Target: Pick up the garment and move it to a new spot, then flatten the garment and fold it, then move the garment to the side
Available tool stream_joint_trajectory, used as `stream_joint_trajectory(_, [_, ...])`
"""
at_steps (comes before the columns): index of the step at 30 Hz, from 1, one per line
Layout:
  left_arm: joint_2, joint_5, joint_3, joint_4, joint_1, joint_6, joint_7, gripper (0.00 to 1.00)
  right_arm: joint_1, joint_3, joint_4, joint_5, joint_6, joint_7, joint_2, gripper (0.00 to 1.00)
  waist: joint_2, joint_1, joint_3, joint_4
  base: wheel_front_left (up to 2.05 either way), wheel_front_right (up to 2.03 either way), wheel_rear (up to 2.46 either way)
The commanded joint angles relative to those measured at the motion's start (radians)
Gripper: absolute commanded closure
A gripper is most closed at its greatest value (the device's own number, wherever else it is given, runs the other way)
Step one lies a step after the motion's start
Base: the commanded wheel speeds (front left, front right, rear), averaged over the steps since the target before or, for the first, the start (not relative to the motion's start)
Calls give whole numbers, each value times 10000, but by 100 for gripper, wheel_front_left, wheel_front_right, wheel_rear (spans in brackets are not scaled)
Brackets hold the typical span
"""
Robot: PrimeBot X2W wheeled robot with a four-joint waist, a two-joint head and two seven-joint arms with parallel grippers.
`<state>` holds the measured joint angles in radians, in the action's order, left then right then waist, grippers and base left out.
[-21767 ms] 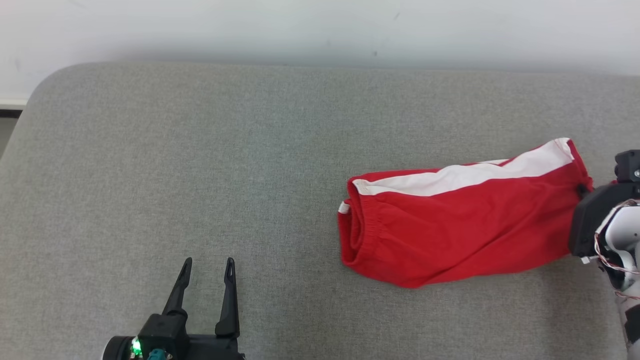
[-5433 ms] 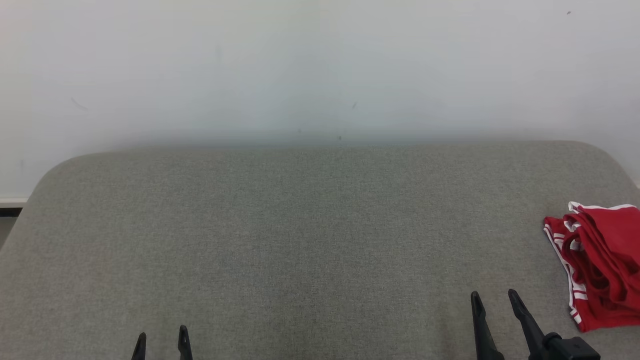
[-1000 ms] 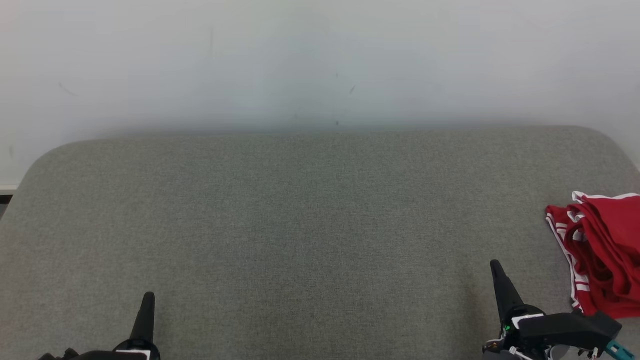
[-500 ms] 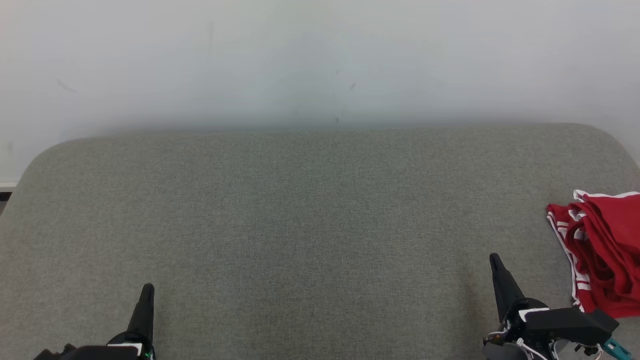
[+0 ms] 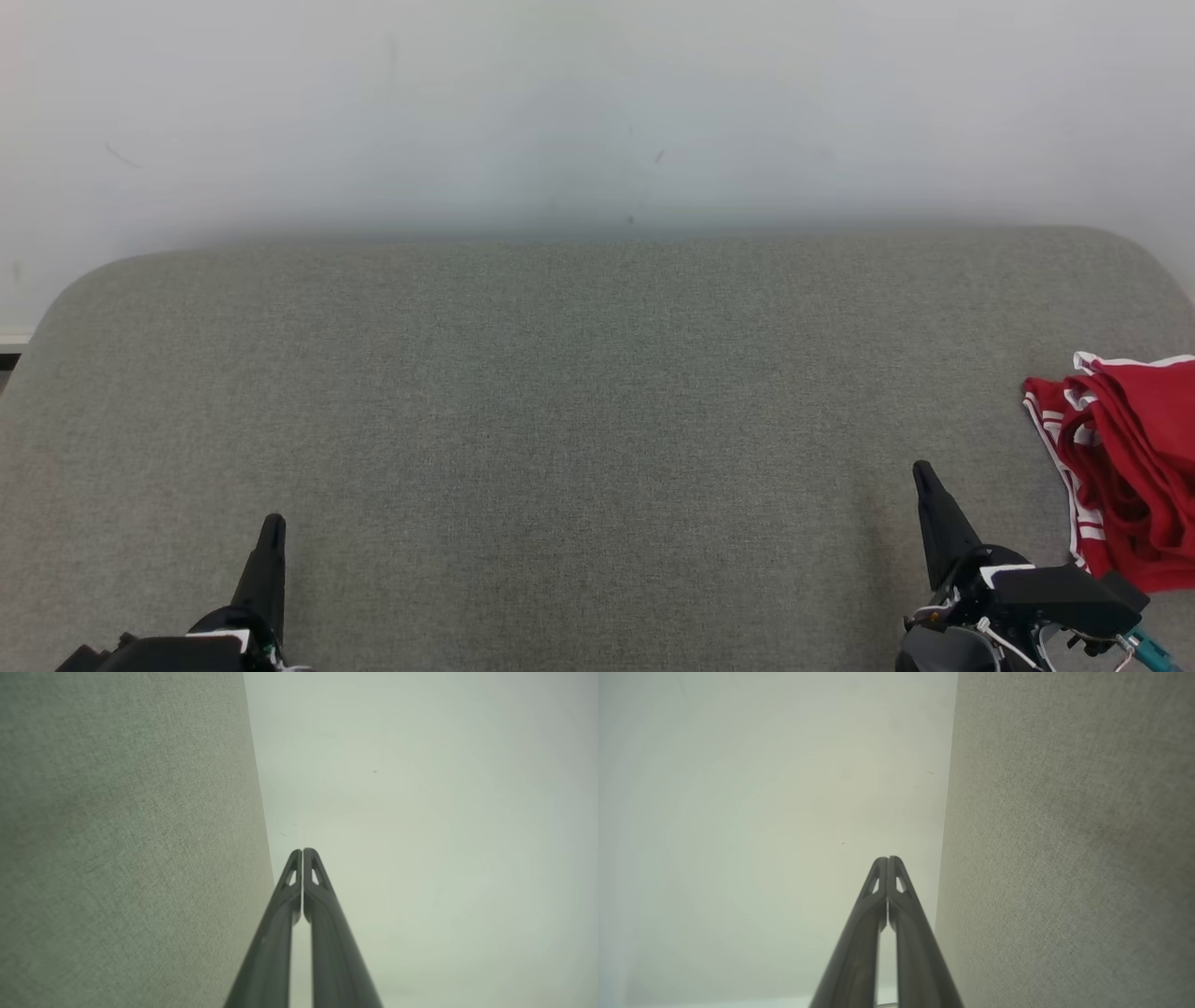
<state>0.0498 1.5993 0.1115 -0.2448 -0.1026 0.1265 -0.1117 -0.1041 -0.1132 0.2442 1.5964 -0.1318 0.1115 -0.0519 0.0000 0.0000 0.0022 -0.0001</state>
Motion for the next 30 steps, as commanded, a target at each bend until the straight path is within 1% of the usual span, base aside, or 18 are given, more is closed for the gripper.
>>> stream_joint_trajectory(1, [9, 180, 54, -16, -130, 59, -54, 100, -96, -18, 13, 196, 21, 59, 30, 100, 0, 0, 9, 1, 0, 0, 0])
stream_joint_trajectory(30, [9, 161, 49, -13, -122, 59, -43, 100, -80, -12, 12, 173, 21, 57, 32, 100, 0, 0, 9, 1, 0, 0, 0])
